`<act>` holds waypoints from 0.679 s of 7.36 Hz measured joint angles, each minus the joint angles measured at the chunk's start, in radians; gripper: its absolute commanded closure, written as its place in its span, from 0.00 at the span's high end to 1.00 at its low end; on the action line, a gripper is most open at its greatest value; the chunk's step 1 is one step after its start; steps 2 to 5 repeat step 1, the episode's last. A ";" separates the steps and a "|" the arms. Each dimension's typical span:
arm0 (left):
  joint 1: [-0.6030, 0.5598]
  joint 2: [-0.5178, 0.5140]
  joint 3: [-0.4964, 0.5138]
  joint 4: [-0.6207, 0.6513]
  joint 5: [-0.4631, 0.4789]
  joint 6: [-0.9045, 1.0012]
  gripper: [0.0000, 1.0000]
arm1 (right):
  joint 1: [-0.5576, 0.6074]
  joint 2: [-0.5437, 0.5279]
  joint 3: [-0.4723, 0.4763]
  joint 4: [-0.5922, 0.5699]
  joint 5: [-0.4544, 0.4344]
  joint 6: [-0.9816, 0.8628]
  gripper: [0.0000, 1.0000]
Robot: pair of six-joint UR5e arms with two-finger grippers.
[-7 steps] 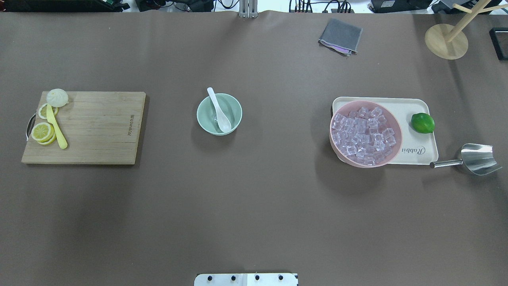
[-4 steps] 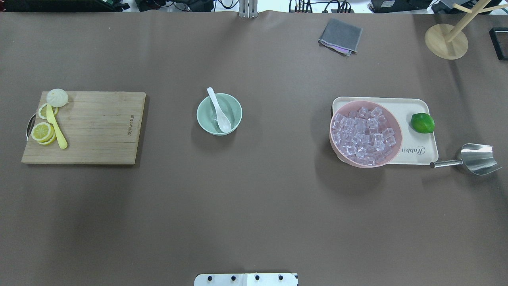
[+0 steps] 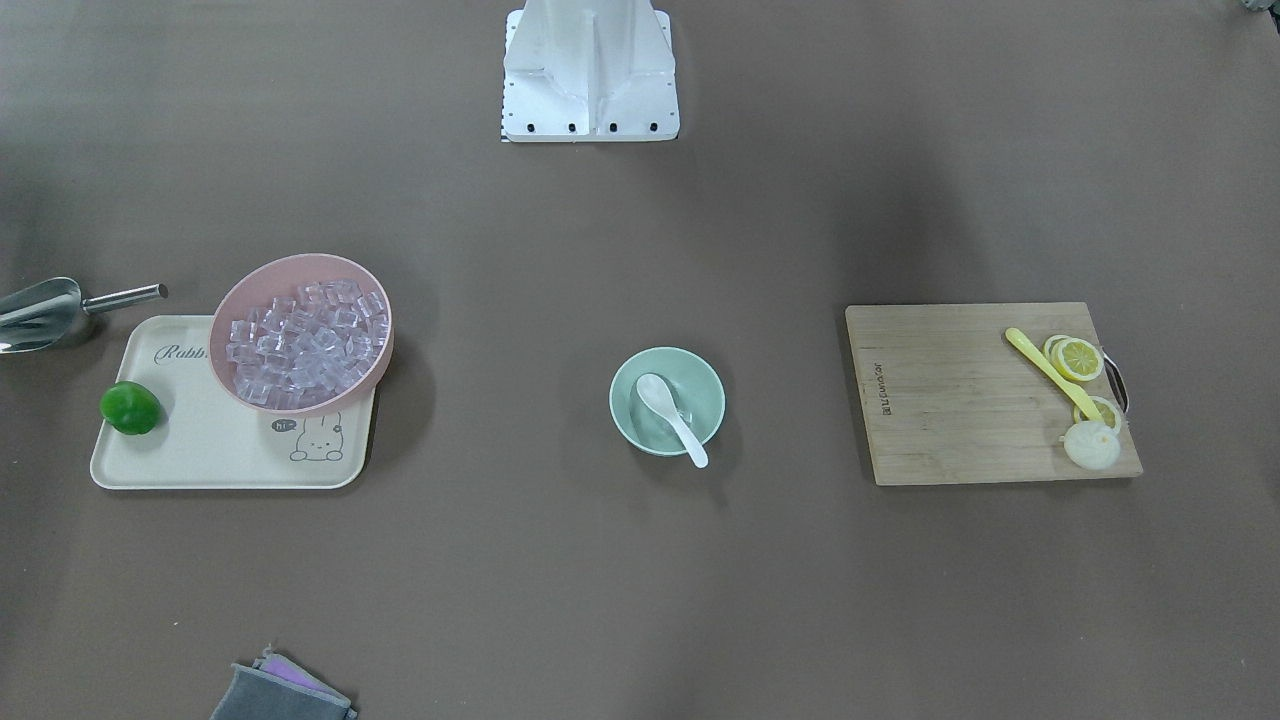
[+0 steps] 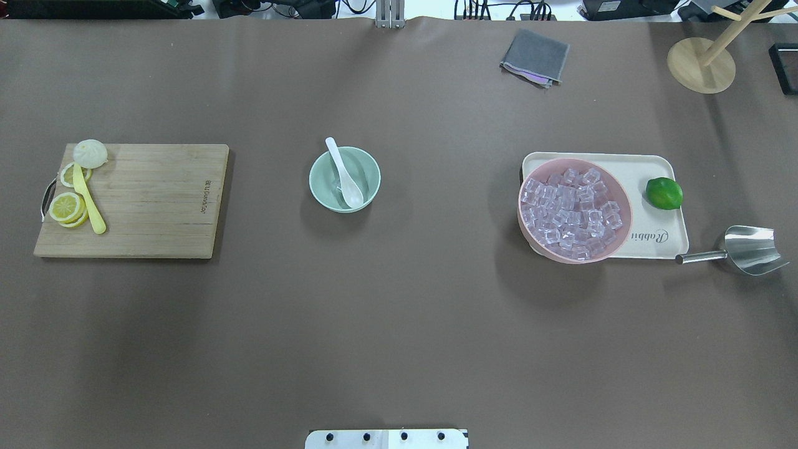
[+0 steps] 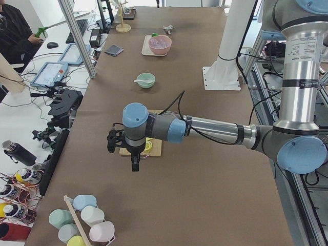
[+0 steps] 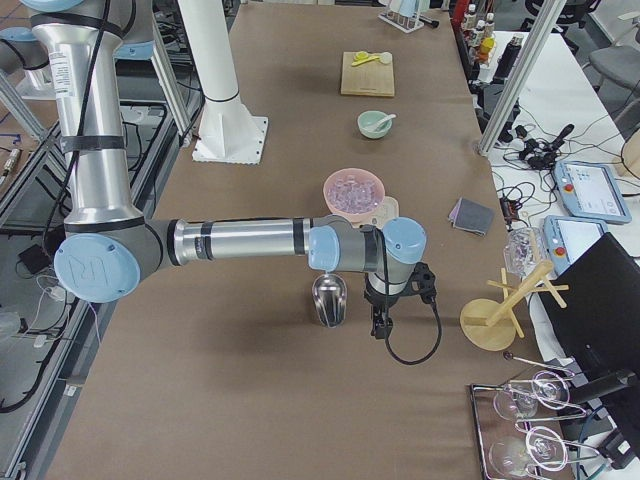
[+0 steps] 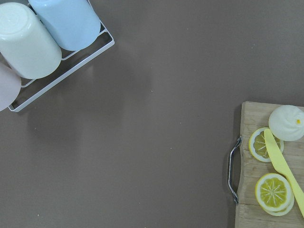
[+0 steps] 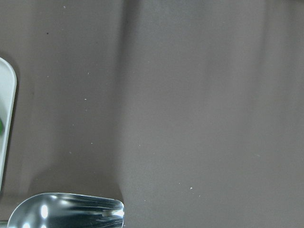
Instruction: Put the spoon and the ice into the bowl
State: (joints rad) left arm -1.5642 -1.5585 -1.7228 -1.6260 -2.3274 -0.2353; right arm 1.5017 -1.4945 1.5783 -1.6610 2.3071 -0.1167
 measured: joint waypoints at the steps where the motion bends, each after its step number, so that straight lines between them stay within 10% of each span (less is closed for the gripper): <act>1: 0.000 -0.005 0.003 0.000 0.000 -0.001 0.98 | 0.000 0.000 -0.001 0.000 -0.001 -0.001 1.00; 5: 0.000 -0.005 0.003 0.000 0.000 -0.001 0.98 | 0.000 0.000 -0.001 0.000 -0.001 -0.001 1.00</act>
